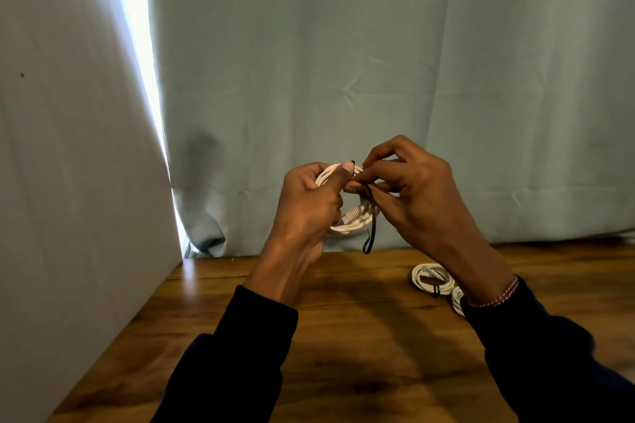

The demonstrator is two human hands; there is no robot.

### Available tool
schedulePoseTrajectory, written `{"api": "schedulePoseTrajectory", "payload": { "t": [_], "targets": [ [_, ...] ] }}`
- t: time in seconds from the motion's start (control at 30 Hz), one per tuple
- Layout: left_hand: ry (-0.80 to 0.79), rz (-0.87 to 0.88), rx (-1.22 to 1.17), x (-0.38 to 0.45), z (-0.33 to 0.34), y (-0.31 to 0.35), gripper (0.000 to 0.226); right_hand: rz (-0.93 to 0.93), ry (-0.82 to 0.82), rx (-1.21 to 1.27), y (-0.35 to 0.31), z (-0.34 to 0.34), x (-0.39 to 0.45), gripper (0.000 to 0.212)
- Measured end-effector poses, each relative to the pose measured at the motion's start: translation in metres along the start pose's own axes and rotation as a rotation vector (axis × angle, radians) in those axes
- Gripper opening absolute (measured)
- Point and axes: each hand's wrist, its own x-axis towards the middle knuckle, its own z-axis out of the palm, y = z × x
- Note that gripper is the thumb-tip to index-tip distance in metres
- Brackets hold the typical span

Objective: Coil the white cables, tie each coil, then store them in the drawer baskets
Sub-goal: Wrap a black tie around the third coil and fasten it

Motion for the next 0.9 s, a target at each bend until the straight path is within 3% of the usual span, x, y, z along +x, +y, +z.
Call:
{"api": "schedulePoseTrajectory", "payload": {
  "t": [0.1, 0.23, 0.4, 0.53, 0.8, 0.9],
  "targets": [
    [0.055, 0.064, 0.084, -0.002, 0.001, 0.002, 0.023, -0.003, -0.119, -0.042, -0.007, -0.009, 0.0, 0.019],
    [0.09, 0.091, 0.095, -0.002, 0.001, 0.004, 0.02, 0.132, -0.338, 0.038, -0.012, -0.027, 0.002, 0.033],
    [0.056, 0.12, 0.128, -0.005, 0.006, 0.002, 0.021, 0.409, -0.156, 0.29, -0.015, -0.02, 0.004, 0.017],
    [0.035, 0.142, 0.149, -0.006, 0.009, -0.001, 0.018, 0.597, -0.13, 0.313, -0.008, -0.009, 0.002, 0.034],
    [-0.065, 0.175, 0.093, -0.012, 0.016, -0.003, 0.016, 0.467, -0.003, -0.017, -0.013, 0.006, -0.007, 0.051],
    [-0.116, 0.163, 0.117, -0.013, 0.016, -0.004, 0.025, 0.449, 0.015, -0.092, -0.008, 0.007, -0.007, 0.041]
  ]
}}
